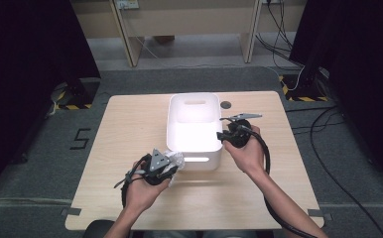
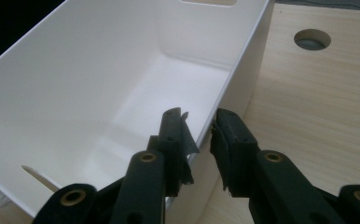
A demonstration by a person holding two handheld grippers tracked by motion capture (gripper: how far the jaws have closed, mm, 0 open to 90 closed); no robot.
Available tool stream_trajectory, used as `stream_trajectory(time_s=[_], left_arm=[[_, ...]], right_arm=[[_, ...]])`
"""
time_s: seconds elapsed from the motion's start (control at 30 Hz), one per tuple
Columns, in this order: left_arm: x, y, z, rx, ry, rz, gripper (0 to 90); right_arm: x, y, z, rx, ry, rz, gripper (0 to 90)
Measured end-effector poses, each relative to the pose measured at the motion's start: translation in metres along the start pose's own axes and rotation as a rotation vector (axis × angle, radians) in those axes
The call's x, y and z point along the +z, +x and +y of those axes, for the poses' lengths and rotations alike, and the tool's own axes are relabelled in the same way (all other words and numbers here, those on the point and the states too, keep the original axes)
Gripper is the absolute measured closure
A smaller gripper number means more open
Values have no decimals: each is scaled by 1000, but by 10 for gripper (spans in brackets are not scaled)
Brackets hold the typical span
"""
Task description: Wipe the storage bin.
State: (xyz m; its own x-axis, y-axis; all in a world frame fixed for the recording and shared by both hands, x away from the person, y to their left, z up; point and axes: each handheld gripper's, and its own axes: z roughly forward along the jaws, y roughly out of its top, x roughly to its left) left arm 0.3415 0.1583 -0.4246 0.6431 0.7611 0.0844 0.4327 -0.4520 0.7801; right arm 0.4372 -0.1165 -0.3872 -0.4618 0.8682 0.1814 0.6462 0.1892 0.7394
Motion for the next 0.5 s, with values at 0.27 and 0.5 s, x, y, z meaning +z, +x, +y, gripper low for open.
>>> stream_trajectory(time_s=[0.27, 0.5], left_arm=[[5, 0, -2, 3, 13, 10, 728], [10, 1, -5, -2, 22, 11, 729]], right_arm=[[1, 1, 0, -5, -1, -2, 738], [1, 2, 0, -9, -5, -9, 739]])
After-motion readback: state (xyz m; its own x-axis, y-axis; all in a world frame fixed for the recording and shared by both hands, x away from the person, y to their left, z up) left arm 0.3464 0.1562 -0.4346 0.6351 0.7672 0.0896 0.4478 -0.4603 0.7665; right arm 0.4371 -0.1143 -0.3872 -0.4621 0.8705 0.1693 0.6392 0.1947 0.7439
